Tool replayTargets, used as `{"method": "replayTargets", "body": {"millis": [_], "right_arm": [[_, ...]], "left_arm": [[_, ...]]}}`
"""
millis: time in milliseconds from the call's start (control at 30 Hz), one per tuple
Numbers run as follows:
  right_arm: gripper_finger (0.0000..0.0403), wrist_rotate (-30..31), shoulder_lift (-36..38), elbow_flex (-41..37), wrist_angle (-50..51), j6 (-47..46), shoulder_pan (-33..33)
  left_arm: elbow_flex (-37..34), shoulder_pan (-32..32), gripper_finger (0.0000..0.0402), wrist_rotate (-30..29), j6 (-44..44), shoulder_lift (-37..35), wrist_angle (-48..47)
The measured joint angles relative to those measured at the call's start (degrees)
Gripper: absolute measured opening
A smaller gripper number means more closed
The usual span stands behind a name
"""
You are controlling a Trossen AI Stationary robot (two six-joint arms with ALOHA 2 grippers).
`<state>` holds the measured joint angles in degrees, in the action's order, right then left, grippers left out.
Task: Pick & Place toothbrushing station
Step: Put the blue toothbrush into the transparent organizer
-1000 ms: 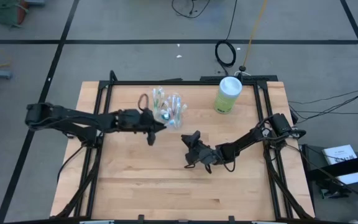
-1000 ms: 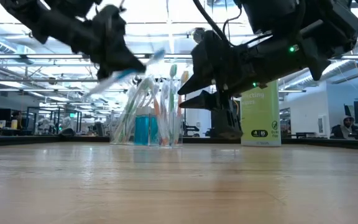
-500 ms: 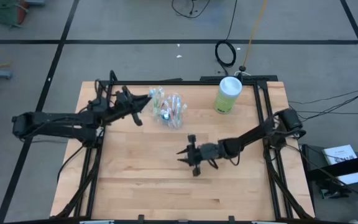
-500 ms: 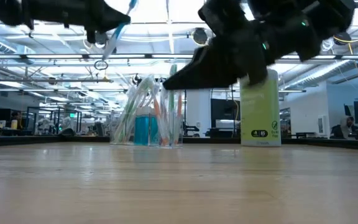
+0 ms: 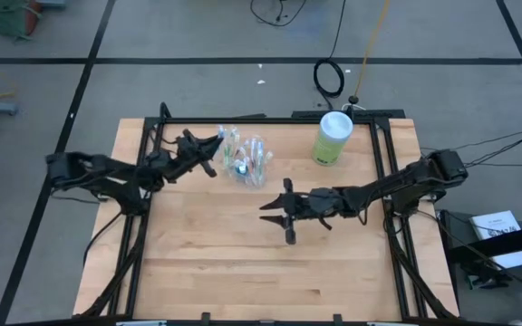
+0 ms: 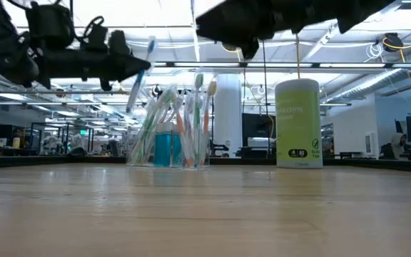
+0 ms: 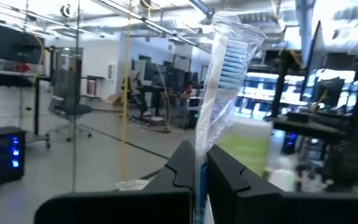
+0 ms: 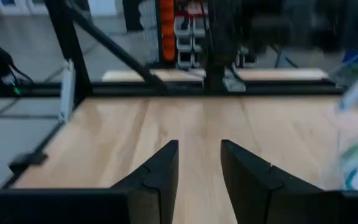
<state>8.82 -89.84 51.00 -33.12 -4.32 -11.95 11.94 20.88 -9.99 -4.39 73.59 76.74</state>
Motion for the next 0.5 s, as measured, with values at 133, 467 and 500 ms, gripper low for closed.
{"method": "replayTargets", "body": {"millis": [133, 467, 500], "right_arm": [[0.0114, 0.0, 1.7, 0.0, -0.5, 0.0, -0.2], [0.0114, 0.0, 1.8, 0.0, -3.9, 0.0, -0.1], [0.0114, 0.1, 1.8, 0.0, -3.9, 0.3, -0.1]], "left_arm": [[0.9, 0.7, 0.0015, -0.7, -0.6, 7.6, 7.2], [5.3, 0.3, 0.0013, -5.4, 1.3, 19.7, 12.3], [5.6, 0.2, 0.0016, -5.5, 1.2, 20.6, 12.6]]}}
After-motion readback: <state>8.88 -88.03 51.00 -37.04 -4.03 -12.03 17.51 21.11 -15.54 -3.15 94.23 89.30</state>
